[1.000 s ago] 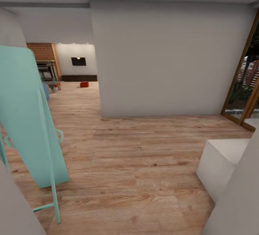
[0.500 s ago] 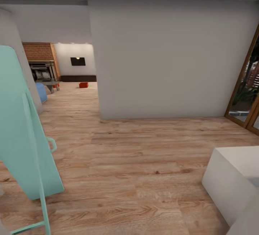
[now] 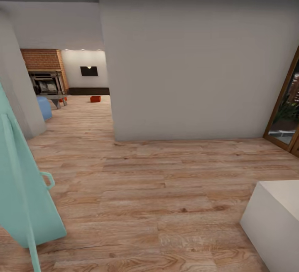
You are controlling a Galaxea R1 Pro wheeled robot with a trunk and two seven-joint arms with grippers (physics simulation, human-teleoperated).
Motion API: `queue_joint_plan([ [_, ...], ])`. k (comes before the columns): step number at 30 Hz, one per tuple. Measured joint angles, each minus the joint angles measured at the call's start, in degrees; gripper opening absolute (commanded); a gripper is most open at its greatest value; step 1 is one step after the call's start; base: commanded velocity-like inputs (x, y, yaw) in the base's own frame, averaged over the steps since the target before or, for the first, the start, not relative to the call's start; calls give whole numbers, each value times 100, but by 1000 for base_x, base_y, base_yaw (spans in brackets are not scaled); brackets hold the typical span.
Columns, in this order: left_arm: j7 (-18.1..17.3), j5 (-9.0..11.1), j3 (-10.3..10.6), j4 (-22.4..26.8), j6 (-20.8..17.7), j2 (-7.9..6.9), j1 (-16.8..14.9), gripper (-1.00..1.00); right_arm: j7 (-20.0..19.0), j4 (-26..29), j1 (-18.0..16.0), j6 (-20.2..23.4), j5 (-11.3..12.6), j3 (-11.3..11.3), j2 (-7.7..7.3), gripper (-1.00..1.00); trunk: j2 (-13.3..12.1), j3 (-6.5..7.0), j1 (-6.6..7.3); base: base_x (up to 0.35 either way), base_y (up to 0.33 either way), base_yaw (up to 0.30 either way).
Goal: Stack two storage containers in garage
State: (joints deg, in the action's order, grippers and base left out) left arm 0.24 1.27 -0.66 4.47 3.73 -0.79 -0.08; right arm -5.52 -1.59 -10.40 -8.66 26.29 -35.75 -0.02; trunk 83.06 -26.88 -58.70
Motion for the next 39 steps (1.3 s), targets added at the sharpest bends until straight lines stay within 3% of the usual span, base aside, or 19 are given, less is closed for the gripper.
queue_joint_plan([
  [39,0,0,0,0,0,0,0,100,0,0,0,9,9,0,9,100,0,0,0,322,0,0],
])
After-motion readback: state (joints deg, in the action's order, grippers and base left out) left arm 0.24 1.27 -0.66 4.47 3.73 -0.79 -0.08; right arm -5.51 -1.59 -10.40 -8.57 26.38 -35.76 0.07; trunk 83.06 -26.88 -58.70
